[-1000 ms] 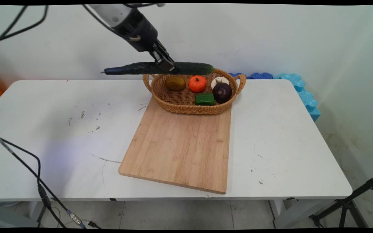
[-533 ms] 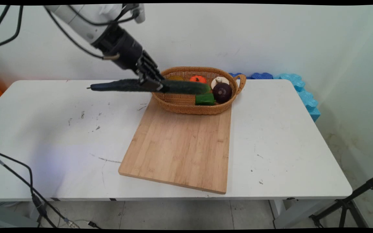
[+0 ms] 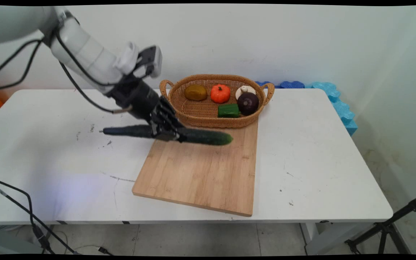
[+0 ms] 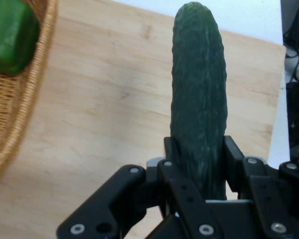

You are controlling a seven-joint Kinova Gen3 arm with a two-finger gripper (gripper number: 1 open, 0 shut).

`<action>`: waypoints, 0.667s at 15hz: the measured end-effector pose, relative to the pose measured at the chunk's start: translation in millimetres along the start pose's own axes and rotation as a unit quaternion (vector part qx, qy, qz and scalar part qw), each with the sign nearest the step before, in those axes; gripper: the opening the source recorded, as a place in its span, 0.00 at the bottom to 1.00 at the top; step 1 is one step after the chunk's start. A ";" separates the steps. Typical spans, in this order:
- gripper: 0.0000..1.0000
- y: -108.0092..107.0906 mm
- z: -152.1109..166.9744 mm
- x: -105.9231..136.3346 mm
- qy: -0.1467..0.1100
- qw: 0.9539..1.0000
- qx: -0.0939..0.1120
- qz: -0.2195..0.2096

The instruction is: Place the picked object on the cutting board

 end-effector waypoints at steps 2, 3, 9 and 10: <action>0.00 3.9 16.7 -8.2 -0.001 1.000 -0.006 0.004; 0.00 5.3 25.7 -11.3 0.000 1.000 -0.008 0.005; 0.00 10.3 73.4 -24.4 -0.004 1.000 -0.019 0.005; 0.00 11.0 79.6 -25.9 -0.004 1.000 -0.021 0.004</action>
